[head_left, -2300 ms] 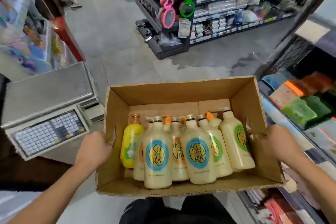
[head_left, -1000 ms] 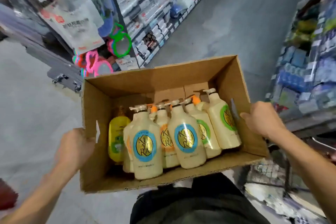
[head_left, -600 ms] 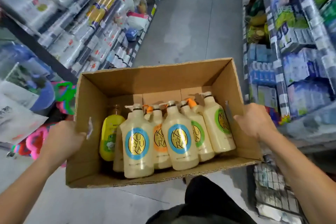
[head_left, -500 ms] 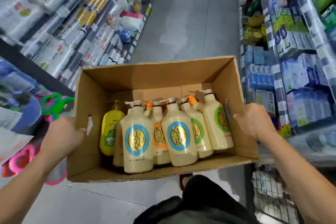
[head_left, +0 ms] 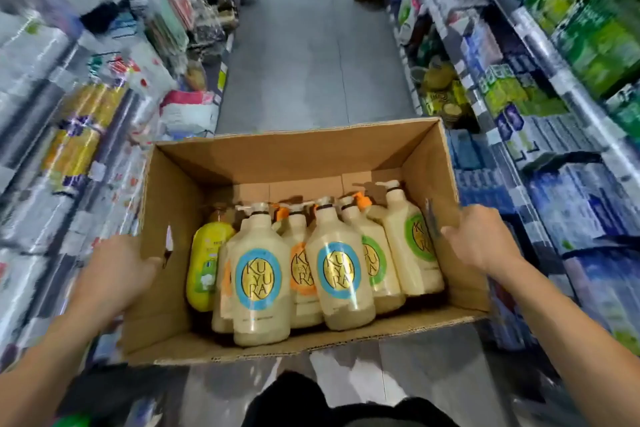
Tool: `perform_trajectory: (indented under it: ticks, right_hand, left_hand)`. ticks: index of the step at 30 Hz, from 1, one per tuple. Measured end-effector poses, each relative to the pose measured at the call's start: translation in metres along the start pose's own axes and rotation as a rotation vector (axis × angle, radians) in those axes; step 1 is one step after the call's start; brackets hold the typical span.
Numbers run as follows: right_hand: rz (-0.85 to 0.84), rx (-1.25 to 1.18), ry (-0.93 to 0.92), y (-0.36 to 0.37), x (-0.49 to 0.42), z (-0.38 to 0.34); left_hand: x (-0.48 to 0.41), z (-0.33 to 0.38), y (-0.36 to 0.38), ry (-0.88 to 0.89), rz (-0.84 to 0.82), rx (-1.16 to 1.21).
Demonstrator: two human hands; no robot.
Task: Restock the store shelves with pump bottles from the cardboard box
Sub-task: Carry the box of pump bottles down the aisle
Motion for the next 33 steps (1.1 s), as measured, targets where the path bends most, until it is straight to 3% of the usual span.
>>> perform_trajectory:
  ticks: [8, 14, 19, 22, 28, 33]
  right_hand:
    - [0.061, -0.198, 0.229, -0.03, -0.129, -0.045]
    - [0.121, -0.318, 0.345, -0.054, -0.204, -0.049]
    - [0.037, -0.309, 0.493, -0.063, -0.296, -0.041]
    - [0.035, -0.397, 0.552, -0.072, -0.355, -0.031]
    - [-0.015, -0.609, 0.735, -0.064, -0.455, -0.011]
    - [0.093, -0.717, 0.881, -0.065, -0.524, 0.003]
  left_hand:
    - [-0.216, 0.092, -0.08, 0.215, 0.012, -0.016]
    - [-0.323, 0.203, -0.132, 0.445, 0.039, -0.238]
    - [-0.433, 0.307, -0.135, 0.511, -0.024, -0.311]
    - [-0.488, 0.379, -0.13, 0.616, -0.015, -0.402]
    - [-0.596, 0.501, -0.108, 0.628, -0.016, -0.54]
    - [-0.665, 0.608, -0.092, 0.687, -0.106, -0.377]
Point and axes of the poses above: each hand's wrist, its own x-axis away from the middle knuckle, its own y-axis out of the palm, z = x × y, the point moved 8 cm from there along -x, towards the middle knuckle, and after that the axes turned 11 degrees about -z, right-handed, at the moved point
